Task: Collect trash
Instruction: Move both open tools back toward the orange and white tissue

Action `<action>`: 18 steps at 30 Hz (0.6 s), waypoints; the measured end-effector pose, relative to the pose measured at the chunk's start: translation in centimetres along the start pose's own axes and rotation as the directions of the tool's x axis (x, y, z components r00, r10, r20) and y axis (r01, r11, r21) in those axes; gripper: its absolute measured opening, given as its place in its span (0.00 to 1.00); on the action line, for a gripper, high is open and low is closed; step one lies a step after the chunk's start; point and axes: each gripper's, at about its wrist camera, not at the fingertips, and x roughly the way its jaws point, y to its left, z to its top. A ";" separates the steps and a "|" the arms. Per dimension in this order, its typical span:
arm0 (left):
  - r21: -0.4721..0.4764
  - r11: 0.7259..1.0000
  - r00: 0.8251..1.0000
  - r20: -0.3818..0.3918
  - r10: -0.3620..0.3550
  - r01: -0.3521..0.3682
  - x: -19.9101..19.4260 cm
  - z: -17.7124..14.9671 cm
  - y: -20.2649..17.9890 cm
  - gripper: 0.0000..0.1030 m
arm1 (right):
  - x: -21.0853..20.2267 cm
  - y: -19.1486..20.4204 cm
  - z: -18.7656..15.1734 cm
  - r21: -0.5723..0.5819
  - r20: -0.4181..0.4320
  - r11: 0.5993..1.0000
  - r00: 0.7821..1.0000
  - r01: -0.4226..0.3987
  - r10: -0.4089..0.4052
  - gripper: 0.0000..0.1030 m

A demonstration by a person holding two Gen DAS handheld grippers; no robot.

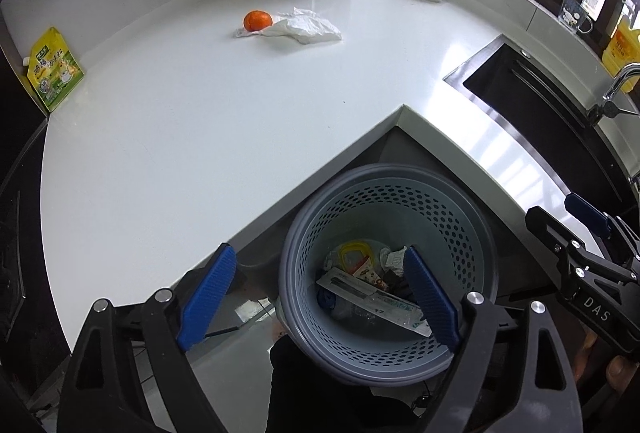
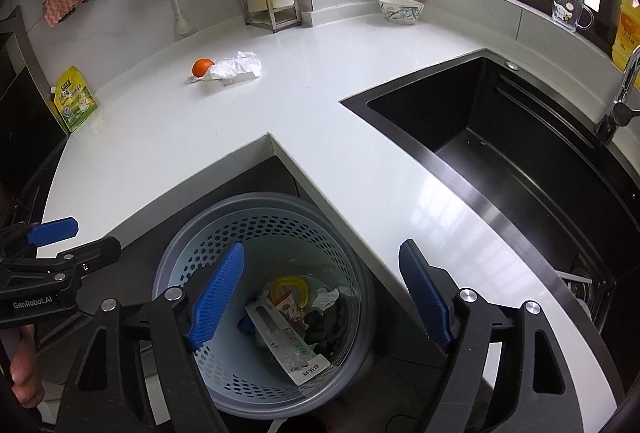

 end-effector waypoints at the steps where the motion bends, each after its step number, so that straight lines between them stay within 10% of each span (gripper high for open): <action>1: 0.000 1.000 1.000 0.006 0.001 -0.001 -0.2 0.3 0.1 0.82 | -0.2 0.1 0.2 0.003 0.011 1.000 1.000 0.000 0.000 0.75; 18: 0.013 1.000 0.992 0.122 0.012 -0.013 -1.0 9.2 5.6 0.86 | 1.8 4.7 8.1 -0.010 0.100 1.000 0.995 -0.018 0.019 0.77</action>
